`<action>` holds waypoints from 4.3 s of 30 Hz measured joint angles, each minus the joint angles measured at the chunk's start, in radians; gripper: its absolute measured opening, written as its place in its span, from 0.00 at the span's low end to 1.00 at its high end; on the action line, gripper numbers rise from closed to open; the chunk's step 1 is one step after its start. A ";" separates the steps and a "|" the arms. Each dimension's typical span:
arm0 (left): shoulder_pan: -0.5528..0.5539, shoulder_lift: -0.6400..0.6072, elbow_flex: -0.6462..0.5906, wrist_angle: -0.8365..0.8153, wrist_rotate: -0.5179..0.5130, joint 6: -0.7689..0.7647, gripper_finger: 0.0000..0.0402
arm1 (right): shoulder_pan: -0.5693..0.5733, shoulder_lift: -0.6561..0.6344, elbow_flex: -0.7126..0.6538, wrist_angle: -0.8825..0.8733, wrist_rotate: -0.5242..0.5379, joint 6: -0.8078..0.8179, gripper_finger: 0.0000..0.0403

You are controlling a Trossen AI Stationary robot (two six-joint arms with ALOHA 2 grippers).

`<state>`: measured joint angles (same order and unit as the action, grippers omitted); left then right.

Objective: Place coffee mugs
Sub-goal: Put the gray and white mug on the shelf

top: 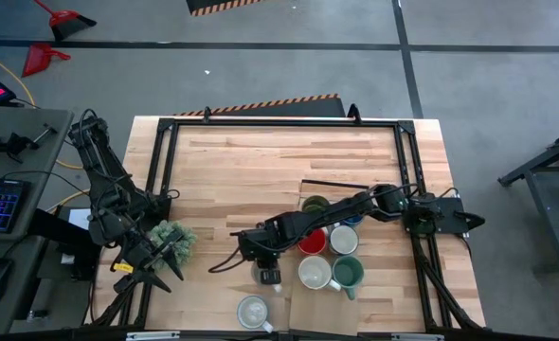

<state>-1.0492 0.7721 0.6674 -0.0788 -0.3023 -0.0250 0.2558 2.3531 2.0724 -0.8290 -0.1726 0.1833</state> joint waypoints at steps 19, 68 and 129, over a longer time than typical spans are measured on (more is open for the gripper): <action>0.000 0.000 0.000 -0.033 0.000 0.000 0.38 | 0.017 -0.015 0.239 -0.144 0.111 -0.033 0.00; 0.024 0.041 0.000 0.117 -0.531 0.001 0.38 | 0.689 -0.377 0.171 -0.742 0.541 0.357 0.00; 0.056 0.152 0.000 0.137 -0.610 0.002 0.38 | 0.617 -0.844 -0.712 -0.083 0.347 0.331 0.00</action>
<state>-0.9932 0.9241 0.6670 0.0580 -0.9121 -0.0233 0.8724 1.5095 1.3602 -0.9123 0.1746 0.5147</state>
